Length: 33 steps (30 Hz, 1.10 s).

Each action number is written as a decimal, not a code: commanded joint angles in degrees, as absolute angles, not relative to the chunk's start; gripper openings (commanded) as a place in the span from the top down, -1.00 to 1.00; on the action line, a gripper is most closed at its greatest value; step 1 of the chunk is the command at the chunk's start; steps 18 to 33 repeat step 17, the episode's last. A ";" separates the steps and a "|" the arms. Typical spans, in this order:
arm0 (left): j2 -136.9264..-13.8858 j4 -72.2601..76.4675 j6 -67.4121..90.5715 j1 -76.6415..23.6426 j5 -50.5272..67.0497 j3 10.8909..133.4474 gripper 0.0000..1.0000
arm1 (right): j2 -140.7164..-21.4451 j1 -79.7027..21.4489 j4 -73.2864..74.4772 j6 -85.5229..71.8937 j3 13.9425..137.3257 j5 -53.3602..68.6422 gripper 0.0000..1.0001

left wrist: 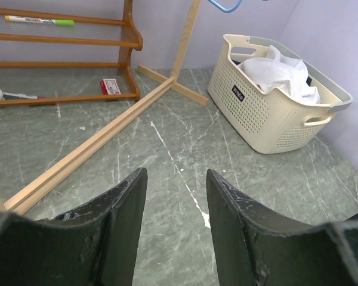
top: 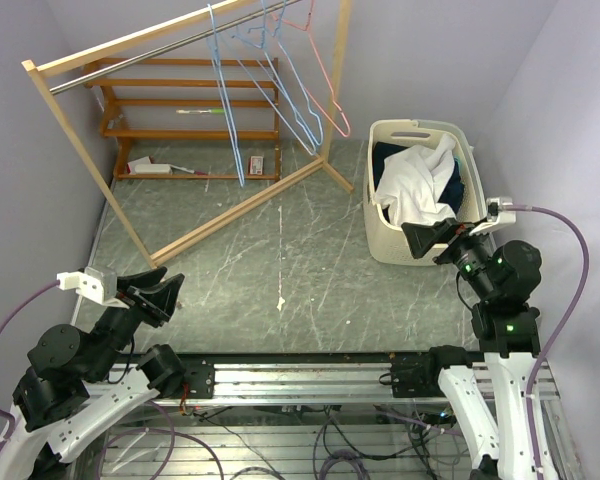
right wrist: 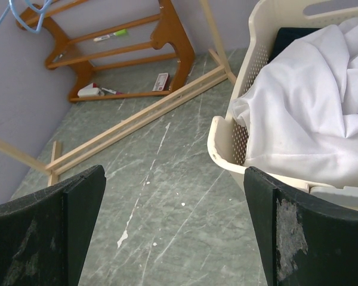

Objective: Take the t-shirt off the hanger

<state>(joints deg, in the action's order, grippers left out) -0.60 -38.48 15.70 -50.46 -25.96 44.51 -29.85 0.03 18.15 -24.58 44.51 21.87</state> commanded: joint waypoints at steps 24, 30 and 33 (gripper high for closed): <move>-0.05 -38.06 16.66 -50.16 -27.33 44.12 -0.11 | -26.85 0.14 21.66 -24.86 46.49 14.06 -0.99; -0.05 -38.06 16.66 -50.16 -27.33 44.12 -0.11 | -26.85 0.14 21.66 -24.86 46.49 14.06 -0.99; -0.05 -38.06 16.66 -50.16 -27.33 44.12 -0.11 | -26.85 0.14 21.66 -24.86 46.49 14.06 -0.99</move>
